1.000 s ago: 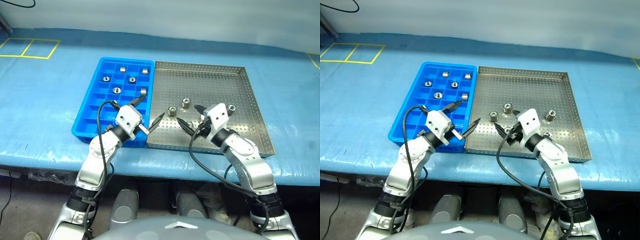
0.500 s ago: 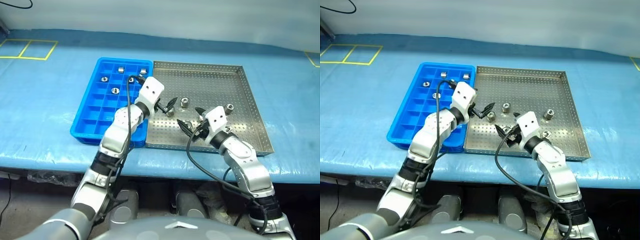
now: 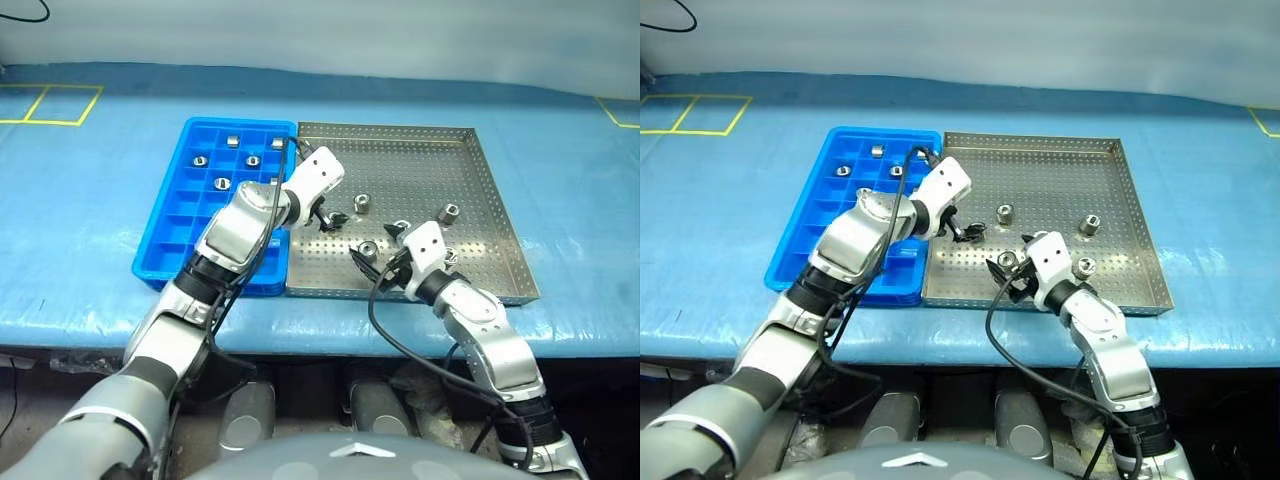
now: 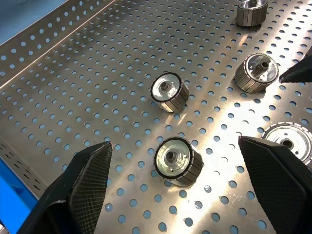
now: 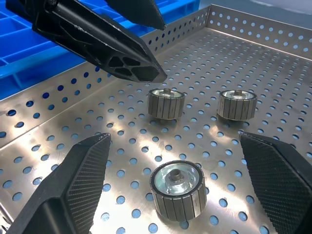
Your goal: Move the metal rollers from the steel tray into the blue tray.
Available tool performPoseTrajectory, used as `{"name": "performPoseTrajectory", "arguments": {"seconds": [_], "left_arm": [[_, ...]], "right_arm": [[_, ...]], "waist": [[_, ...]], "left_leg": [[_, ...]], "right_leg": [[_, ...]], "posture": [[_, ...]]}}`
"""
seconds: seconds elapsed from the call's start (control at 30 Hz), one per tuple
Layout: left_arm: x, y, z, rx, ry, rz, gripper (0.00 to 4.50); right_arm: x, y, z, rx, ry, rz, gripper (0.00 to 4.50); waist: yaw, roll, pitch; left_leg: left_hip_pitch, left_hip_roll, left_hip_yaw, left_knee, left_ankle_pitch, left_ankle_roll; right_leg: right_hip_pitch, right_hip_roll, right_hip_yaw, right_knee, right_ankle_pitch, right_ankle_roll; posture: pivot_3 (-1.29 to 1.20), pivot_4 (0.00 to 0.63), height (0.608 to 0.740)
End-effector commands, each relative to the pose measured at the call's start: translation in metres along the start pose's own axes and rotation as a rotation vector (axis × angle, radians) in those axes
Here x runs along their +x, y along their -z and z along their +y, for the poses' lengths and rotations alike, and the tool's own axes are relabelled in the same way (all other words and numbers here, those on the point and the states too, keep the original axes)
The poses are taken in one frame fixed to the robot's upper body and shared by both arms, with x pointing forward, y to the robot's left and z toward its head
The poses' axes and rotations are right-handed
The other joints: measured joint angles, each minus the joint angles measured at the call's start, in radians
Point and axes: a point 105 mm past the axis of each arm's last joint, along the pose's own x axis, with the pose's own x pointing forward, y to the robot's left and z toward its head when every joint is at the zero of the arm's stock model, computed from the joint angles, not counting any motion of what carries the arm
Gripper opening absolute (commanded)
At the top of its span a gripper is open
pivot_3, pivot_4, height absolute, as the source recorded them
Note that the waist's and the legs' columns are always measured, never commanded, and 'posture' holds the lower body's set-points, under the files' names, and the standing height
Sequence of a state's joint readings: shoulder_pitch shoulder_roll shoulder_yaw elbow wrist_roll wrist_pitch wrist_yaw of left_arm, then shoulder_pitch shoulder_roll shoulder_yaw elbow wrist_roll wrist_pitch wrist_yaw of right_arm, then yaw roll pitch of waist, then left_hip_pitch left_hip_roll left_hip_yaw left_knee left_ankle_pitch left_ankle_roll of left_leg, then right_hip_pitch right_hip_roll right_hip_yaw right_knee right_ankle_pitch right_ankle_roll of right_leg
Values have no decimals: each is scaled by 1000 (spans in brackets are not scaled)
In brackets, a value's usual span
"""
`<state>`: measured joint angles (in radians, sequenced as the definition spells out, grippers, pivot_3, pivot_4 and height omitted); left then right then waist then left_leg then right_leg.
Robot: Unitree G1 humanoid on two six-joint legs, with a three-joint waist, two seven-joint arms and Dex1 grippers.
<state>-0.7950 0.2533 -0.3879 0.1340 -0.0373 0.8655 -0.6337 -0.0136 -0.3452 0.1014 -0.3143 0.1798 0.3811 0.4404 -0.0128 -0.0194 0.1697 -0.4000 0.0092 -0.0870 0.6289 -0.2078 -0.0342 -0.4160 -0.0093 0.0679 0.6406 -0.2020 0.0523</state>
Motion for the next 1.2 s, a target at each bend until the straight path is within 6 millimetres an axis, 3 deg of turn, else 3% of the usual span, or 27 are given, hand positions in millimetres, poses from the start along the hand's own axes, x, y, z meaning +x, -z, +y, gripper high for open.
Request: {"name": "performPoseTrajectory", "arguments": {"seconds": [0.03, 0.4, 0.77, 1.03, 1.07, 1.2], "left_arm": [[2, -3, 0, 75, 16, 35, 4484], [19, -7, 1, 126, 108, 84, 4484], [30, 8, 5, 125, 171, 174, 4484], [34, 14, -8, 162, 299, 232, 2017], [33, 16, -10, 173, 322, 238, 1832], [32, 13, -11, 166, 315, 211, 1841]], "right_arm": [[-1, -5, 0, -3, -1, -26, 4461], [-6, -4, 2, 9, -11, -24, 4461], [-12, -1, -3, 10, 65, -28, 4461], [-12, -8, -14, 22, 142, -75, 4500], [-12, -9, -15, 22, 144, -79, 4500], [-12, -3, -14, -10, 148, -45, 4500]], "waist": [[0, 0, 0], [-5, 0, 0], [-24, 0, 0], [-28, 0, 0], [-28, 0, 0], [-30, 0, 0]], "left_leg": [[0, 0, 0, 0, 0, 0], [-1, 0, 0, 0, 0, 0], [-1, 0, 0, 0, 0, 0], [-1, 0, 0, 0, 0, 0], [-1, 0, 0, 0, 0, 0], [-1, 0, 1, 0, 0, 0]], "right_leg": [[0, 0, 0, 0, 0, 0], [0, 0, 0, 0, 0, 0], [-1, 0, 1, 0, 0, 0], [-1, 0, 1, 0, 0, 1], [-1, 0, 1, 1, 0, 1], [-1, 0, 1, 0, 0, 1]], "posture": [[75, 150, 740], [36, 150, 740], [-10, 150, 740], [-17, 150, 740], [-18, 150, 740], [-16, 150, 740]]}}
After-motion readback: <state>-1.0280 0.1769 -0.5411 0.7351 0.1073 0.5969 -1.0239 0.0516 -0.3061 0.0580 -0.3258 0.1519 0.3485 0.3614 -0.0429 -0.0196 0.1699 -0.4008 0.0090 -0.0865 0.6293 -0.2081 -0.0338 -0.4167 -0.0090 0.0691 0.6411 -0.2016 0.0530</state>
